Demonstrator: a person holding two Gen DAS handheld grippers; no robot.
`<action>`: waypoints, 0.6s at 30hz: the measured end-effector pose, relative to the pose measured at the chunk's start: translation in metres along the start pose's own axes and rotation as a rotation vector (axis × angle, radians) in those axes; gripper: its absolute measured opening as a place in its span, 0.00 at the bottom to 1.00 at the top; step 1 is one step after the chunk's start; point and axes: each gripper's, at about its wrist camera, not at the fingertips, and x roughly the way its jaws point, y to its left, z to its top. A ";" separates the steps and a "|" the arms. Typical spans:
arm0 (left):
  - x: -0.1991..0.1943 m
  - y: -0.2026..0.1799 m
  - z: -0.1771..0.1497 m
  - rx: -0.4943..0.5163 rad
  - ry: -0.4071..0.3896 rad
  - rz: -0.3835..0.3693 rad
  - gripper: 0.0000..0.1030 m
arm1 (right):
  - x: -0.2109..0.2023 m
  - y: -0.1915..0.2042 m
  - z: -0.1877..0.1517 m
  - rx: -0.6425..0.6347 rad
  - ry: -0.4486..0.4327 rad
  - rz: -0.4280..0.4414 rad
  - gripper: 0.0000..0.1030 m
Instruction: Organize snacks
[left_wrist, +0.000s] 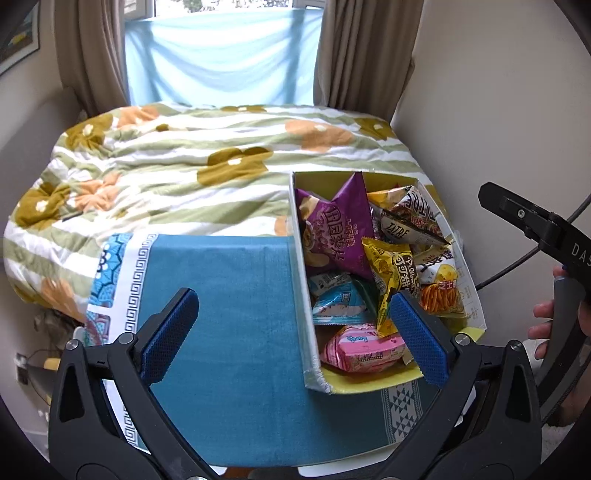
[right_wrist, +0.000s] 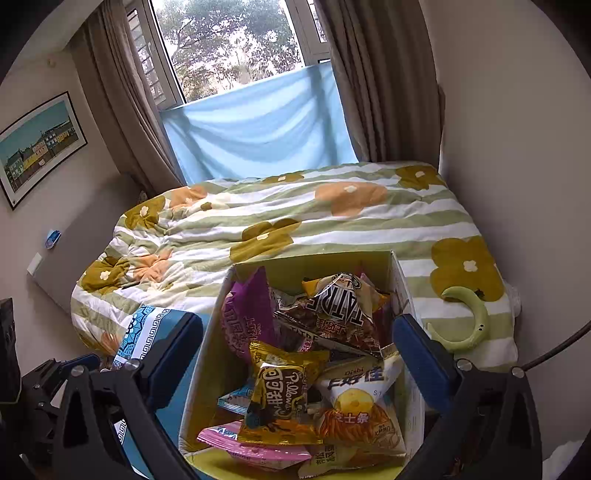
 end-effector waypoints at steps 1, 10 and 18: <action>-0.013 0.004 -0.003 0.009 -0.024 0.007 1.00 | -0.011 0.008 -0.003 -0.004 -0.018 -0.008 1.00; -0.125 0.047 -0.054 0.040 -0.239 0.065 1.00 | -0.105 0.087 -0.061 -0.049 -0.136 -0.096 1.00; -0.175 0.075 -0.099 0.062 -0.313 0.084 1.00 | -0.148 0.132 -0.119 -0.067 -0.173 -0.153 1.00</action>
